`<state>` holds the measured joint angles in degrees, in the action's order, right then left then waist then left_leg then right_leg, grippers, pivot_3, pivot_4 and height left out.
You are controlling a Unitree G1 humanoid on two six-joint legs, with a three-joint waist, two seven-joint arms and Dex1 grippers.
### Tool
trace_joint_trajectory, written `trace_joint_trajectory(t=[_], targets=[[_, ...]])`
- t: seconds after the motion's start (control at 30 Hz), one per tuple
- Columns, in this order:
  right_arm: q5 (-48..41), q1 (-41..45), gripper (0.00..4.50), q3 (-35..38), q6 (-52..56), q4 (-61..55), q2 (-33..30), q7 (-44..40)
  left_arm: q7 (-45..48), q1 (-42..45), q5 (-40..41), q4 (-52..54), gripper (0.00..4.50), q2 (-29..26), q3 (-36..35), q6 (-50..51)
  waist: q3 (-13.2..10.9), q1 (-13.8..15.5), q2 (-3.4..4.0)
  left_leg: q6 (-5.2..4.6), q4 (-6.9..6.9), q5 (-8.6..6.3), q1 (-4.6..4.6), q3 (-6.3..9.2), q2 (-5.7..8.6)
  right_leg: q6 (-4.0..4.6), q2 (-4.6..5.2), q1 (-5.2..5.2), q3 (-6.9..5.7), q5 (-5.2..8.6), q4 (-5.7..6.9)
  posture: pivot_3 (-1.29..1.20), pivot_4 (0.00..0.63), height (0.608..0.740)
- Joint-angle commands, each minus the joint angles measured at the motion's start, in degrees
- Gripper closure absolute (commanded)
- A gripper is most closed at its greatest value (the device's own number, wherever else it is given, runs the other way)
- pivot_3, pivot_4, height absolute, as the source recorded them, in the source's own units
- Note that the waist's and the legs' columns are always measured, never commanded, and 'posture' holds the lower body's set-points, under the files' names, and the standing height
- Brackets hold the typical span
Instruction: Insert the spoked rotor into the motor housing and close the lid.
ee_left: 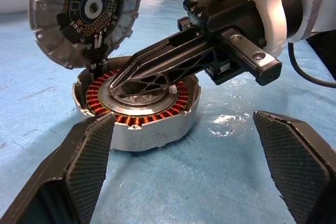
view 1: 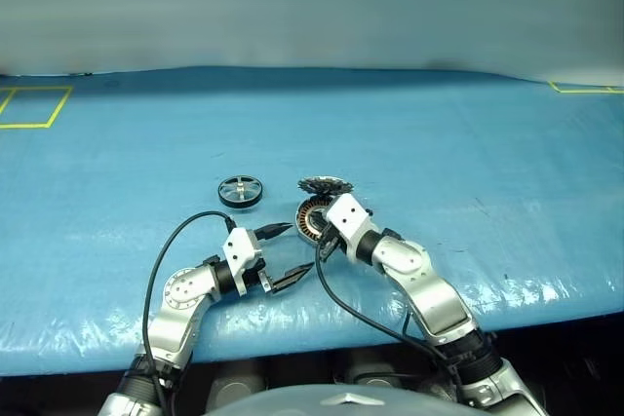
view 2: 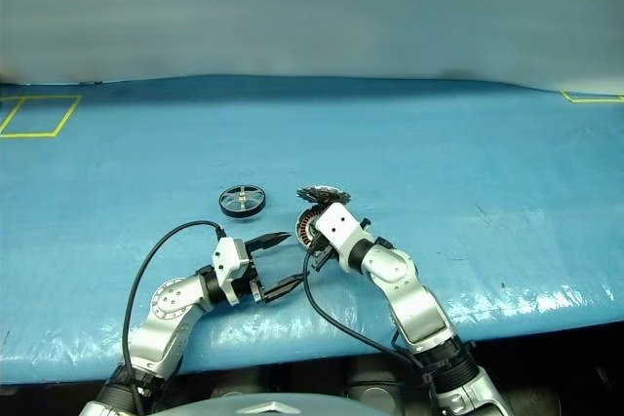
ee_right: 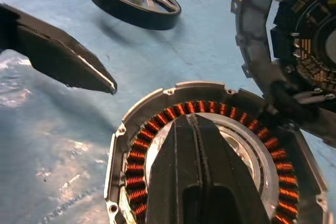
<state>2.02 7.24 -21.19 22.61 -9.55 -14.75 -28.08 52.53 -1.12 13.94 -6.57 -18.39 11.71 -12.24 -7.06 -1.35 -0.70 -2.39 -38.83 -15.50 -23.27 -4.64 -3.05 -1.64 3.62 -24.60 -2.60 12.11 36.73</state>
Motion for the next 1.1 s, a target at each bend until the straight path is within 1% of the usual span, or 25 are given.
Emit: trace_joint_trajectory(t=[0.03, 0.13, 0.27, 0.37, 0.43, 0.57, 0.73, 0.83, 0.93, 1.03, 1.1], targets=[[2.6, -1.7, 4.47, -2.4, 2.7, 6.7, 0.4, 1.7, 0.3, 0.5, 0.2, 0.1, 0.00, 0.0, -0.5, -1.5, 0.0, 0.0, 0.00, 0.01, 0.02, -0.01, 0.00, 0.00, -0.01, 0.02, -0.04, 0.00, -0.01, 0.01, 0.00, 0.00, 0.150, 0.740], [-1.6, -1.9, 4.47, 1.7, 1.6, 5.1, 2.0, 1.2, 0.3, 0.8, 0.0, -0.6, 0.00, 0.0, -0.5, -2.0, 0.0, 0.1, 0.02, 0.03, 0.02, -0.01, 0.03, 0.02, -0.04, 0.04, -0.08, 0.01, -0.04, 0.04, 0.01, 0.00, 0.150, 0.740], [-6.0, -2.2, 4.47, 4.3, 2.4, 1.2, 2.3, -1.2, 0.3, 0.9, 0.5, -0.5, 0.00, 0.3, -0.6, -2.5, -0.1, 0.4, 0.05, 0.03, 0.01, -0.02, 0.01, 0.00, 0.00, 0.02, -0.05, 0.01, -0.05, 0.04, 0.00, 0.00, 0.150, 0.740], [-7.8, -2.3, 4.47, 4.2, 3.7, -3.8, 0.5, -3.5, -0.5, 0.7, 3.1, 3.0, 0.00, 0.7, -2.0, -0.7, -0.1, 0.6, 0.09, 0.01, 0.01, -0.03, -0.19, 0.00, 0.00, 0.01, -0.06, -0.10, -0.06, 0.04, -0.03, 0.00, 0.150, 0.740], [-7.9, -2.4, 4.47, 3.5, 4.3, -6.4, -1.1, -4.7, -1.2, 0.7, 4.5, 5.1, 0.00, 0.5, -2.9, 0.9, -0.2, 0.7, 0.09, 0.00, 0.01, -0.03, -0.43, 0.01, 0.02, 0.20, -0.10, -0.10, -0.06, -0.08, 0.00, 0.00, 0.150, 0.740], [-13.4, -3.9, 4.47, 5.9, 9.6, -17.3, -6.2, -9.0, -2.4, 2.6, 8.1, 11.3, 0.00, -3.0, -6.8, 7.6, -0.5, 0.8, 0.16, -0.03, 0.03, -0.07, -0.51, 0.02, 0.03, 0.17, -0.13, -0.14, -0.09, -0.03, 0.00, 0.00, 0.150, 0.740], [-17.7, -4.8, 4.47, 8.2, 13.3, -23.2, -10.0, -10.7, -0.7, 5.4, 10.7, 14.3, 0.00, -7.7, -9.0, 14.0, -0.9, 0.8, 0.12, -0.03, -0.02, -0.07, -0.47, 0.02, 0.08, -0.17, -0.15, -0.06, -0.11, 0.15, 0.00, 0.00, 0.150, 0.740], [-17.1, -3.9, 4.47, 7.6, 13.6, -24.8, -11.2, -9.6, 0.4, 8.0, 12.6, 17.3, 0.00, -11.3, -9.8, 19.9, -1.2, 0.8, 0.08, -0.03, -0.02, -0.07, -0.48, 0.03, 0.08, -0.17, -0.15, -0.07, -0.11, 0.15, 0.01, 0.00, 0.150, 0.740], [-16.2, -3.0, 4.47, 6.2, 13.5, -26.2, -12.4, -9.3, 1.5, 12.0, 11.5, 15.7, 0.00, -15.3, -9.8, 24.7, -1.3, 0.8, 0.05, -0.02, -0.02, -0.06, -0.48, 0.03, 0.10, -0.18, -0.18, -0.08, -0.10, 0.15, 0.03, 0.00, 0.150, 0.740], [-14.7, -2.9, 4.47, 5.7, 12.5, -26.4, -12.8, -7.8, 2.0, 17.6, 10.5, 10.3, 0.00, -17.8, -10.5, 27.6, -1.3, 0.9, 0.04, -0.01, -0.04, -0.05, -0.48, 0.07, 0.12, -0.21, -0.23, -0.05, -0.10, 0.17, 0.04, 0.00, 0.150, 0.740], [-14.3, -3.1, 4.47, 5.7, 12.6, -26.1, -12.7, -7.0, 3.3, 20.8, 8.2, 5.9, 0.00, -19.5, -9.9, 26.9, -1.4, 0.9, -0.01, -0.01, -0.06, -0.05, -0.48, 0.08, 0.23, -0.25, -0.23, -0.03, -0.08, 0.18, 0.05, 0.00, 0.150, 0.740]])
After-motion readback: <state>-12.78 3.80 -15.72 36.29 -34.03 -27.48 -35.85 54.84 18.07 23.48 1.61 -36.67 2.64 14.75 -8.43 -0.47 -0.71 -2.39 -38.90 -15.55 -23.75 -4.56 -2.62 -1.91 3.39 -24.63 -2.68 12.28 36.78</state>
